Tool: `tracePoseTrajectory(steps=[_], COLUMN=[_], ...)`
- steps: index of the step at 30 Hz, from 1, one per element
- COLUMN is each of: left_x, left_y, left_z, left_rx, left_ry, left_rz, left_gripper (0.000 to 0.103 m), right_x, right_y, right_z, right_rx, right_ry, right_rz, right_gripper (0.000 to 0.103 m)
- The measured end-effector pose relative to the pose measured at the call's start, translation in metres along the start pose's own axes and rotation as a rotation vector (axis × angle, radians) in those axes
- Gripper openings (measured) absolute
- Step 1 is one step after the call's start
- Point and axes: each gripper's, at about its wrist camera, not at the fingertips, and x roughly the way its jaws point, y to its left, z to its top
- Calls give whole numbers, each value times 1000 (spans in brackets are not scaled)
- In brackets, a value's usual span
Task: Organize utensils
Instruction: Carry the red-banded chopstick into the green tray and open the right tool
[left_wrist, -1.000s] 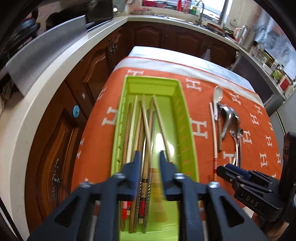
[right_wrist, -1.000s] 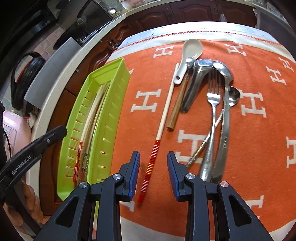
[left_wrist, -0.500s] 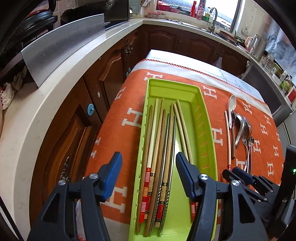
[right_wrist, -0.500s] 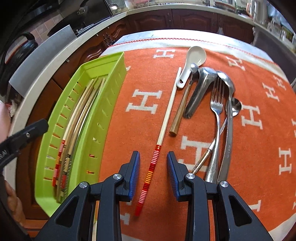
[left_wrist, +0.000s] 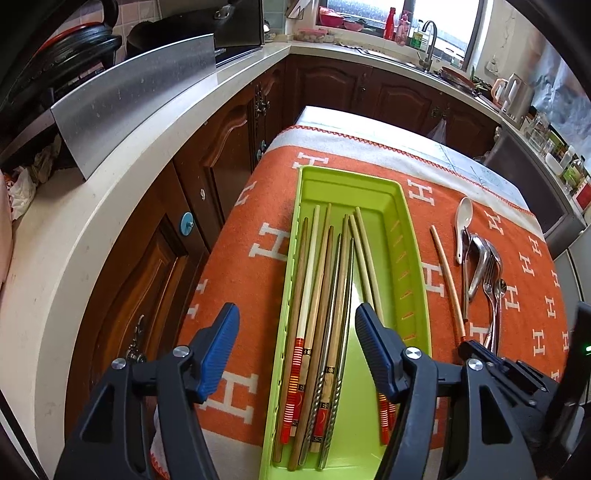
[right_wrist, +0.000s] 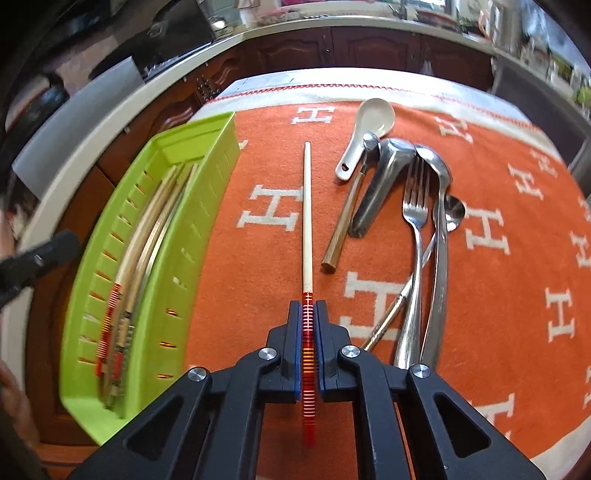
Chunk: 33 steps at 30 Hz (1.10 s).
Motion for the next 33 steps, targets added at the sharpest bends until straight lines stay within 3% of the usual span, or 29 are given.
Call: tracePoseTrajectory(steps=[9, 17, 25, 33], left_x=[0, -7, -20, -26], left_y=[6, 9, 19, 28], left_z=[0, 5, 16, 17], left_rx=[-33, -6, -23, -44], left_ry=[12, -28, -71, -78], left_rz=[-4, 88, 122, 123], left_gripper=[68, 69, 73, 73], right_x=[-52, -88, -102, -84], right_y=[-17, 20, 66, 104], right_z=[18, 37, 52, 60], right_rx=[123, 57, 6, -44], right_ry=[-38, -8, 10, 41], right_rz=[190, 284, 295, 253], right_gripper=[5, 5, 5, 6])
